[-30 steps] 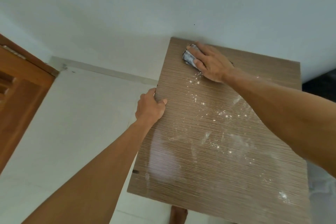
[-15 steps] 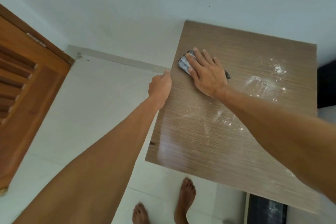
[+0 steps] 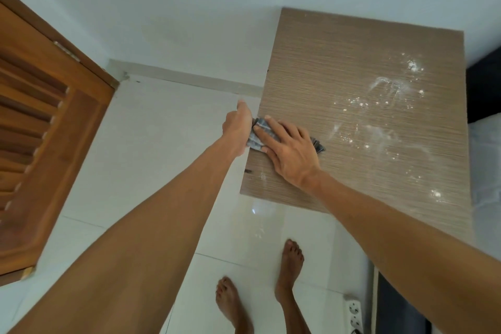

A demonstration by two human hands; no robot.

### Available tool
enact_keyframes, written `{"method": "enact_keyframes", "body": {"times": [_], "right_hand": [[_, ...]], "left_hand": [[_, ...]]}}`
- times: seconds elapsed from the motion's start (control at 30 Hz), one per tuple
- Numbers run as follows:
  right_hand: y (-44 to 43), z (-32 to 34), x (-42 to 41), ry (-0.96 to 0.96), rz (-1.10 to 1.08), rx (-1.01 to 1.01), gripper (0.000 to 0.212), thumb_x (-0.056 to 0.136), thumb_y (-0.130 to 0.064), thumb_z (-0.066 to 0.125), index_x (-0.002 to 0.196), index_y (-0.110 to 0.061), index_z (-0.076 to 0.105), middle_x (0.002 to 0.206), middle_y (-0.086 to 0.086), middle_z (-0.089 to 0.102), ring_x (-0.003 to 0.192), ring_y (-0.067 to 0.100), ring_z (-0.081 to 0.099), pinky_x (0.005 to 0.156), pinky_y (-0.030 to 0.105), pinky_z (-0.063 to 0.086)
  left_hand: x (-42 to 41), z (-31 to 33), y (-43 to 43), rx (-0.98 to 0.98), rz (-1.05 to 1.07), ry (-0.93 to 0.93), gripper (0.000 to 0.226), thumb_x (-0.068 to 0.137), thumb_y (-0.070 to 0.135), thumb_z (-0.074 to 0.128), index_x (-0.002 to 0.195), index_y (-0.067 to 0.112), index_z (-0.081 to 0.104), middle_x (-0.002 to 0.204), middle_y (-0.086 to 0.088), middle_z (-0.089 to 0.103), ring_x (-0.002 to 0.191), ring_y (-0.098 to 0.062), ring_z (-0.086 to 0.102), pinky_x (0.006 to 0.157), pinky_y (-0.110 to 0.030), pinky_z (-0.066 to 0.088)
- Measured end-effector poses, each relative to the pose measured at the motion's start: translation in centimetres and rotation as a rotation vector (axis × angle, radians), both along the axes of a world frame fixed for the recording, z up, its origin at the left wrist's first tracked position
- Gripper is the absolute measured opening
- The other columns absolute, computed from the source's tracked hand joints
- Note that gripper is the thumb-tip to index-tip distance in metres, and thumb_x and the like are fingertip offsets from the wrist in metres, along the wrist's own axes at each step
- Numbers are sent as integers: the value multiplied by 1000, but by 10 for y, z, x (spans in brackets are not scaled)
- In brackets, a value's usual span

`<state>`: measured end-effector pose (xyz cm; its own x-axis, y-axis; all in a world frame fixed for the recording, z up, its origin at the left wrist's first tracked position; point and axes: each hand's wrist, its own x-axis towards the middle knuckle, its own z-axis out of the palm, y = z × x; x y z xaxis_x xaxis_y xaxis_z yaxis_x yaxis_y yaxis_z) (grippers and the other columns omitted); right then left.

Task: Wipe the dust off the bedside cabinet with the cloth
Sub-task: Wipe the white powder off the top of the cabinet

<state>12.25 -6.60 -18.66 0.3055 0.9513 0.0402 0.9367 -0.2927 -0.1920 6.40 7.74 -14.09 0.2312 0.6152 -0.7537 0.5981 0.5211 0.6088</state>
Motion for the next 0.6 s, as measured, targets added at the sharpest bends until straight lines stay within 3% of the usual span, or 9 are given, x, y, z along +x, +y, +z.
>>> {"method": "enact_keyframes", "body": {"times": [0.17, 0.4, 0.6], "right_hand": [[-23, -6, -37, 14, 40, 54, 46, 93, -32, 60, 138, -29, 51, 144, 4, 49, 113, 31, 50, 88, 45, 41], [-43, -1, -62, 107, 175, 148, 37, 97, -25, 55, 133, -20, 54, 139, 5, 50, 86, 26, 52, 80, 41, 43], [-65, 12, -72, 119, 351, 132, 46, 81, -14, 72, 125, -14, 60, 128, 10, 58, 87, 19, 52, 78, 36, 47]], "left_hand": [[-27, 3, -17, -23, -40, 33, 65, 87, 55, 26, 103, 7, 67, 103, -14, 71, 92, -34, 68, 87, -50, 56], [-51, 5, -32, -31, -88, 46, 65, 90, 56, 22, 95, 8, 65, 100, -13, 71, 89, -32, 68, 89, -48, 54], [-62, 7, -40, -27, -108, 31, 68, 92, 56, 20, 108, 6, 63, 105, -12, 68, 95, -32, 65, 90, -47, 53]]}}
